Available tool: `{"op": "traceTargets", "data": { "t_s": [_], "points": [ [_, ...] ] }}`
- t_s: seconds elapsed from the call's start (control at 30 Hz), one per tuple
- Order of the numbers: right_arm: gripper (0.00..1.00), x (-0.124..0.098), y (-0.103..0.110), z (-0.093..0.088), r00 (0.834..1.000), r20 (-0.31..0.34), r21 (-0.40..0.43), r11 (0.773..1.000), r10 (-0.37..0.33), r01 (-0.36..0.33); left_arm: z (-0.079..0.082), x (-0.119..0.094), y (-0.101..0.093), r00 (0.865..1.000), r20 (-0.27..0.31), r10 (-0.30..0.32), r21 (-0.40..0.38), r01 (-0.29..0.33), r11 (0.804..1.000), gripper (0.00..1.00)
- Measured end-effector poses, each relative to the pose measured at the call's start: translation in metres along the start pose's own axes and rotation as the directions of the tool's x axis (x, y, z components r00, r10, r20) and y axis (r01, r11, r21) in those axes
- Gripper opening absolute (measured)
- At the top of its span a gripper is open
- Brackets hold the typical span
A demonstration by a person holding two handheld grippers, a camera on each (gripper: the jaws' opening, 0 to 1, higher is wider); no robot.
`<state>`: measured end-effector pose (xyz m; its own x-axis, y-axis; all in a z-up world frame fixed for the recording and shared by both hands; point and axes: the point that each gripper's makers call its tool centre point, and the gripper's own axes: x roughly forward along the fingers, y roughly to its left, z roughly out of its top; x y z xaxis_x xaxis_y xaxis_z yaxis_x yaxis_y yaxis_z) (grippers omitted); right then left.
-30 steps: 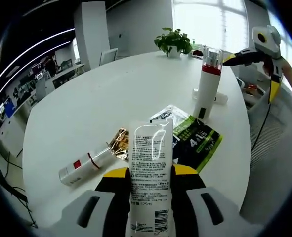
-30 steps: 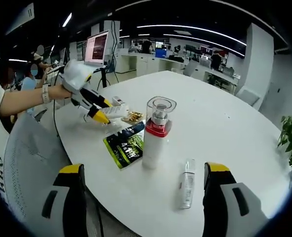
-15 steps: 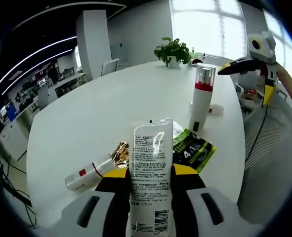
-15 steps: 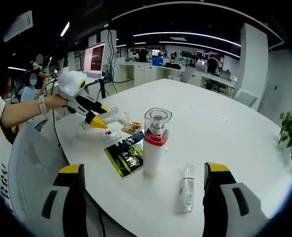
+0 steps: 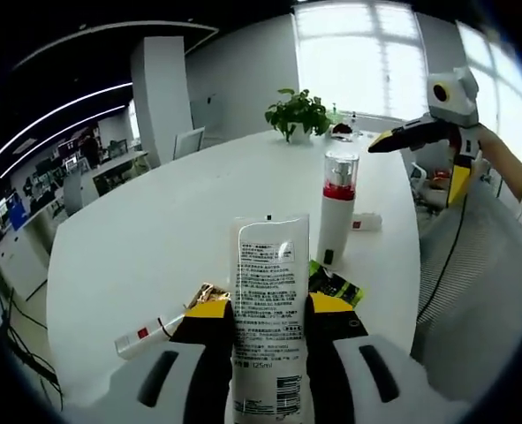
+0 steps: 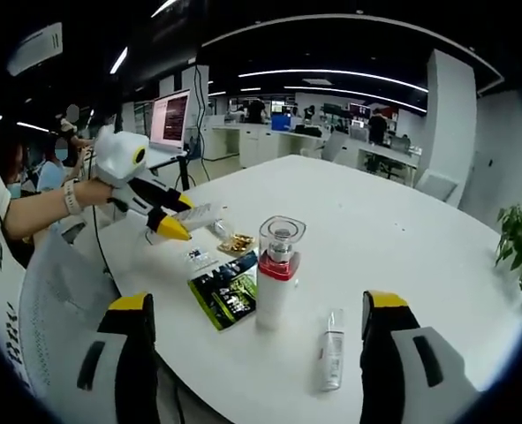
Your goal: Arrange the skincare products in the storage area until every visible bottle or jar stands upright without overlapping.
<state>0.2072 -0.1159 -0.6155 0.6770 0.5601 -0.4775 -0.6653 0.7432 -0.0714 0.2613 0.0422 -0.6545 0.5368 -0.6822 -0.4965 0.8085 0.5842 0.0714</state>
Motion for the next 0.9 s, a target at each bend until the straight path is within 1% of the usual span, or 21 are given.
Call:
{"op": "traceTargets", "data": {
  "t_s": [0.17, 0.27, 0.33, 0.47, 0.57, 0.6, 0.63, 0.67, 0.73, 0.8, 0.83, 0.87, 0.9],
  "points": [
    [0.93, -0.001, -0.002, 0.004, 1.0, 0.015, -0.01, 1.0, -0.004, 0.004, 0.009, -0.001, -0.009, 0.999, 0.025, -0.025, 0.003, 0.025, 1.0, 0.29],
    [0.9, -0.002, -0.005, 0.01, 0.999, 0.039, -0.016, 1.0, -0.018, 0.019, 0.014, -0.002, -0.018, 0.998, 0.043, -0.044, 0.002, 0.044, 0.999, 0.29],
    [0.88, -0.003, -0.005, 0.013, 0.999, 0.048, -0.022, 1.0, -0.013, 0.014, 0.017, -0.002, -0.023, 0.997, 0.054, -0.053, 0.01, 0.052, 0.999, 0.29],
    [0.84, -0.003, -0.007, 0.019, 0.998, 0.055, -0.066, 0.997, -0.021, 0.025, 0.022, -0.002, -0.036, 0.994, 0.075, -0.085, -0.009, 0.086, 0.996, 0.29],
    [0.8, -0.004, -0.006, 0.023, 0.998, 0.069, -0.083, 0.996, -0.011, 0.017, 0.024, -0.003, -0.045, 0.99, 0.082, -0.112, -0.006, 0.113, 0.994, 0.29],
    [0.8, -0.004, -0.005, 0.025, 0.997, 0.075, -0.091, 0.996, -0.001, 0.008, 0.024, -0.003, -0.047, 0.989, 0.084, -0.12, -0.006, 0.121, 0.993, 0.29],
    [0.79, -0.004, -0.005, 0.026, 0.997, 0.079, -0.096, 0.995, 0.003, 0.005, 0.023, -0.003, -0.043, 0.988, 0.088, -0.129, -0.009, 0.13, 0.991, 0.29],
    [0.78, -0.004, -0.003, 0.028, 0.996, 0.091, -0.115, 0.993, 0.015, -0.005, 0.023, -0.004, -0.043, 0.986, 0.092, -0.138, -0.009, 0.139, 0.99, 0.29],
    [0.74, -0.004, 0.002, 0.033, 0.993, 0.107, -0.172, 0.985, 0.044, -0.025, 0.025, -0.003, -0.048, 0.985, 0.101, -0.142, -0.012, 0.144, 0.99, 0.29],
    [0.73, -0.003, 0.004, 0.032, 0.994, 0.097, -0.212, 0.977, 0.05, -0.028, 0.024, -0.003, -0.046, 0.983, 0.106, -0.151, -0.01, 0.153, 0.988, 0.29],
    [0.72, -0.002, 0.004, 0.033, 0.994, 0.099, -0.266, 0.964, 0.051, -0.023, 0.024, -0.004, -0.048, 0.98, 0.105, -0.167, -0.013, 0.17, 0.985, 0.29],
    [0.7, -0.002, 0.005, 0.032, 0.994, 0.094, -0.293, 0.956, 0.047, -0.018, 0.024, -0.004, -0.049, 0.979, 0.107, -0.173, -0.011, 0.175, 0.985, 0.29],
    [0.69, 0.0, 0.007, 0.03, 0.996, 0.075, -0.322, 0.947, 0.049, -0.022, 0.024, -0.004, -0.051, 0.979, 0.107, -0.176, -0.008, 0.178, 0.984, 0.29]
  ]
}}
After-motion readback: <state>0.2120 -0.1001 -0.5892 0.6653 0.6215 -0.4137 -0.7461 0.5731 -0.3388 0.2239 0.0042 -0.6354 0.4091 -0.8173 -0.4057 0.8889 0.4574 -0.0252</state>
